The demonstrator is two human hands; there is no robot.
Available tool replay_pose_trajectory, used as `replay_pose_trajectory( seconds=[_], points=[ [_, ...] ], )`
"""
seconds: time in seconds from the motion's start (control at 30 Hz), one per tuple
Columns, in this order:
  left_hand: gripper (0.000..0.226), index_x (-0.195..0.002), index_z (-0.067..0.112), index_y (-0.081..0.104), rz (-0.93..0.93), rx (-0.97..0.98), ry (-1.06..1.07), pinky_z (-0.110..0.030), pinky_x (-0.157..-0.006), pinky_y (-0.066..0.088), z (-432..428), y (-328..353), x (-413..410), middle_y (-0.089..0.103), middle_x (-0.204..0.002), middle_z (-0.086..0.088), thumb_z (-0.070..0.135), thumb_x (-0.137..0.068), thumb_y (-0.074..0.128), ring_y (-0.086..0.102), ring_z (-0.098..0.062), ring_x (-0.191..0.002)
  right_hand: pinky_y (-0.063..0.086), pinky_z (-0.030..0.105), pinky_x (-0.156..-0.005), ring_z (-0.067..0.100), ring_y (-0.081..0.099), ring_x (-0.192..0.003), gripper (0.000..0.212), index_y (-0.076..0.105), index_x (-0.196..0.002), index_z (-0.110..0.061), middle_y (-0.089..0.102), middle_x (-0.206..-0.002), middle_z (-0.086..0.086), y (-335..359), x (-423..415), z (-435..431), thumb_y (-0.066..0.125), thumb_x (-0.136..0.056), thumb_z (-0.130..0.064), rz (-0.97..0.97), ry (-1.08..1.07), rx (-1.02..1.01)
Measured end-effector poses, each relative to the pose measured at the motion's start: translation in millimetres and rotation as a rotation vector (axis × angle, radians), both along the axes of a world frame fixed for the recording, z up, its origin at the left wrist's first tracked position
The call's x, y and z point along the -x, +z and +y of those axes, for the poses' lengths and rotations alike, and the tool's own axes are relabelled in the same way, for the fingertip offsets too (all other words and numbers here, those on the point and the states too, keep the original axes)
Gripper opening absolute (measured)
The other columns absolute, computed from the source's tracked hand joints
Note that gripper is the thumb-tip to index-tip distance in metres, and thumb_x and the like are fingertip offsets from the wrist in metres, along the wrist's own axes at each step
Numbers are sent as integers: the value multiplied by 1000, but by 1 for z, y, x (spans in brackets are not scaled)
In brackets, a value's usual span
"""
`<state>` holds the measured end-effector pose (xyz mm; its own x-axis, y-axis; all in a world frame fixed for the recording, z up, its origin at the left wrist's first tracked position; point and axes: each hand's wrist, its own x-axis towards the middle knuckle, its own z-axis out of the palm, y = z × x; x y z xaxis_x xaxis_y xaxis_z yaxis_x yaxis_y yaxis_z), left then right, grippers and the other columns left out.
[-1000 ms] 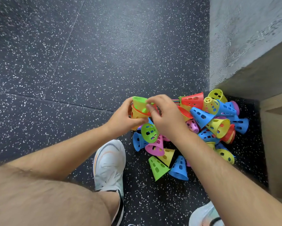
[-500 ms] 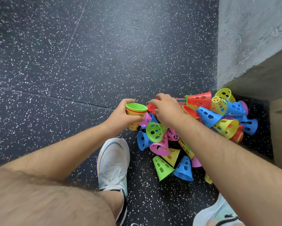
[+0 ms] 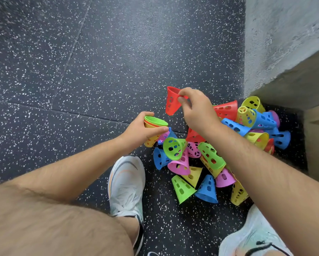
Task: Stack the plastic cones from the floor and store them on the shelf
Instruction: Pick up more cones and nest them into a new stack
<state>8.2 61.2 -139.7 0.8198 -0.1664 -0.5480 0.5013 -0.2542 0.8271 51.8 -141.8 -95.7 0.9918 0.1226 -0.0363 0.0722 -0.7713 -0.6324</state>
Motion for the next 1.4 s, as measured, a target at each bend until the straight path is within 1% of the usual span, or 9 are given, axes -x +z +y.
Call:
replay_pose_trajectory(
  seconds=[0.1, 0.27, 0.4, 0.5, 0.6, 0.83, 1.07, 1.2, 1.4],
  points=[
    [81, -139, 27, 48, -15, -11, -27, -27, -79, 59, -5, -2, -3, 72, -114, 3, 37, -72, 92, 72, -10, -101, 30, 24, -72, 12, 47, -82, 14, 64, -109, -19, 57, -92, -2, 11, 7, 8, 54, -101, -23, -1, 10, -65],
    [80, -128, 26, 55, -67, 4, -16, -31, -86, 59, -10, -1, -5, 75, -110, 7, 44, -62, 95, 73, -7, -98, 39, 29, -76, 17, 55, -87, 17, 65, -113, -22, 63, -98, 3, 11, 22, 22, 55, -100, -25, 90, 57, -77],
    [79, -127, 22, 57, -100, 7, 5, -25, -77, 57, -6, 6, -4, 74, -109, 4, 50, -62, 92, 72, -6, -94, 45, 33, -81, 16, 58, -91, 16, 62, -111, -31, 65, -100, -1, 11, 35, 29, 52, -100, -35, 196, 102, -52],
    [68, -132, 22, 51, -97, -27, 11, -18, -62, 51, 0, 6, -2, 70, -108, 4, 34, -78, 89, 68, -4, -83, 49, 34, -80, 14, 63, -92, 22, 54, -117, -31, 68, -108, -4, 14, 43, 33, 45, -102, -44, 350, 120, -78],
    [63, -128, 19, 53, -96, -56, 9, -22, -65, 50, 9, 0, 2, 70, -105, 1, 31, -78, 89, 66, -8, -83, 46, 34, -80, 15, 62, -94, 30, 46, -130, -24, 65, -109, -4, 9, 47, 36, 39, -105, -39, 398, 84, -129],
    [63, -127, 21, 52, -52, -27, 84, -28, -71, 54, 32, -5, 18, 69, -110, -4, 29, -78, 90, 66, -13, -87, 40, 46, -107, 26, 43, -130, 37, 56, -134, -26, 53, -136, 3, -28, 33, 41, 46, -99, -22, 387, 297, 314],
    [63, -128, 20, 51, -37, -34, 79, -21, -67, 53, 38, -8, 21, 69, -109, -2, 28, -78, 89, 66, -11, -88, 47, 43, -96, 27, 48, -120, 26, 65, -117, -30, 52, -121, 2, -44, 32, 46, 56, -95, -19, 417, 342, 443],
    [65, -126, 21, 52, -29, -22, 61, -31, -72, 56, 35, -10, 19, 70, -108, -3, 30, -76, 91, 68, -15, -88, 48, 44, -92, 30, 54, -109, 21, 64, -114, -18, 57, -114, 9, -35, 34, 35, 49, -100, -23, 305, 188, 297],
    [65, -125, 24, 54, -46, -17, 18, -25, -69, 53, 19, -8, 13, 70, -107, 0, 32, -74, 93, 67, -11, -88, 34, 35, -70, 24, 51, -87, 21, 59, -105, -10, 57, -92, 8, -1, 36, 22, 44, -105, -25, 144, -32, 54]
  ],
)
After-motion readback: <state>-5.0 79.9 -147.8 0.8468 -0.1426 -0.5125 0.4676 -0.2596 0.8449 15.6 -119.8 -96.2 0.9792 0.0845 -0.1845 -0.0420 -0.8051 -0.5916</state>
